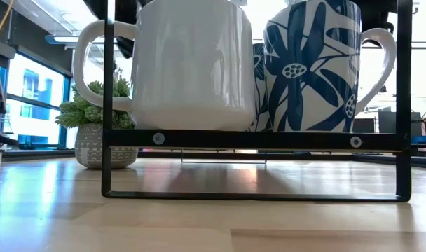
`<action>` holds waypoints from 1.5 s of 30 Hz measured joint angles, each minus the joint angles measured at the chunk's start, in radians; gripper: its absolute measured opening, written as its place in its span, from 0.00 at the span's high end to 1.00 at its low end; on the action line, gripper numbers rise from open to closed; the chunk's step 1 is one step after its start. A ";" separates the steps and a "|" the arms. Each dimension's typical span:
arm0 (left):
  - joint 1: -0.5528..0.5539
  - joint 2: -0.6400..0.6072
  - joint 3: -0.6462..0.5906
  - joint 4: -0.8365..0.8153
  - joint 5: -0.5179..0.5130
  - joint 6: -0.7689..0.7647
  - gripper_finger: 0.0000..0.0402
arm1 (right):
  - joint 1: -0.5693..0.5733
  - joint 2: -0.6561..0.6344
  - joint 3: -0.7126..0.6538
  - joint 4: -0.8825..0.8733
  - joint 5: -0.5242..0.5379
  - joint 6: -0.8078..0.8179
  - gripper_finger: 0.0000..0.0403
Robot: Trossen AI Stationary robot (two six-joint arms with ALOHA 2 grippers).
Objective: Place coffee mugs
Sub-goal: Adjust the mugs
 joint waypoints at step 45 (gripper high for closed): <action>-0.292 0.036 -0.010 -0.022 -0.280 -0.343 0.82 | -0.288 0.180 0.028 0.465 -0.134 -0.255 0.70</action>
